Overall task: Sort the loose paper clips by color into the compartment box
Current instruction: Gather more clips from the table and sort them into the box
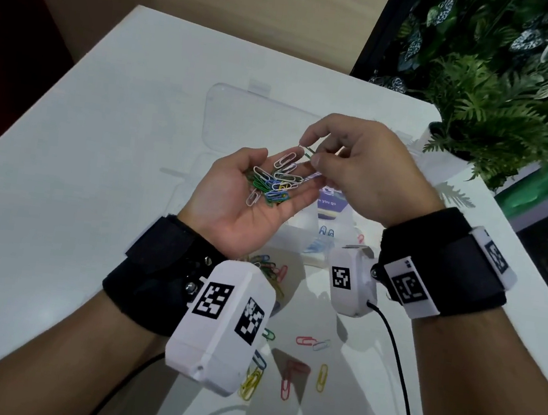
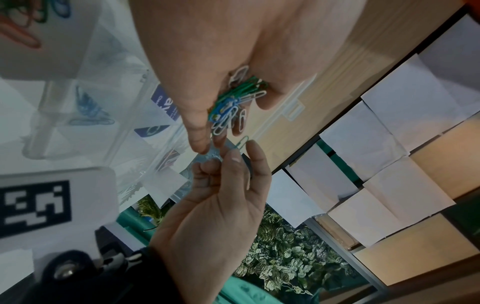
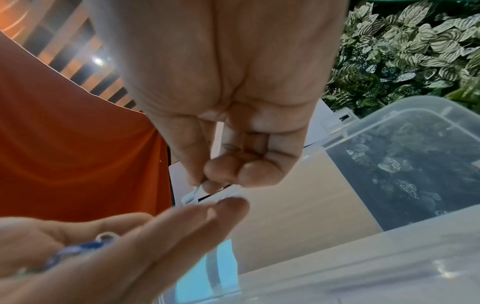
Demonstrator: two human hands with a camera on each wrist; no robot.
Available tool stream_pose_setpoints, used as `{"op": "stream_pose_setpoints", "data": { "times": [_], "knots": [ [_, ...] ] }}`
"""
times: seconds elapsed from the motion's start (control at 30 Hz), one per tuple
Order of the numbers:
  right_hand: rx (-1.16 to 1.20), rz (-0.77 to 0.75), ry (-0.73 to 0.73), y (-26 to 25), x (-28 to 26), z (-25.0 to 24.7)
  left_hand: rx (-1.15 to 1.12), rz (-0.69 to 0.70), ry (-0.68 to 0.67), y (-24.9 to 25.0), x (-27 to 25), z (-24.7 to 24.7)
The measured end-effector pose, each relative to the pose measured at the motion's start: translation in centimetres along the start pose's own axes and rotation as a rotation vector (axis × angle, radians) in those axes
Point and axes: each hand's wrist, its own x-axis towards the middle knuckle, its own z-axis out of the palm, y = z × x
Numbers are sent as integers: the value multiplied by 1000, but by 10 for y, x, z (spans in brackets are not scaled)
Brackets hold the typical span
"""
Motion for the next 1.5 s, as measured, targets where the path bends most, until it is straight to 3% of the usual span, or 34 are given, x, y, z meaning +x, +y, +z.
{"op": "stream_pose_setpoints", "data": {
  "times": [0.27, 0.7, 1.27, 1.5],
  "knots": [
    [-74, -54, -1, -15, -3, 3, 9, 22, 7, 9, -23, 5],
    [-420, -147, -90, -34, 5, 15, 7, 51, 115, 24, -35, 10],
    [-406, -79, -208, -36, 12, 19, 60, 14, 79, 25, -27, 2],
    [-351, -131, -45, -44, 11, 15, 84, 23, 95, 28, -29, 5]
  ]
}}
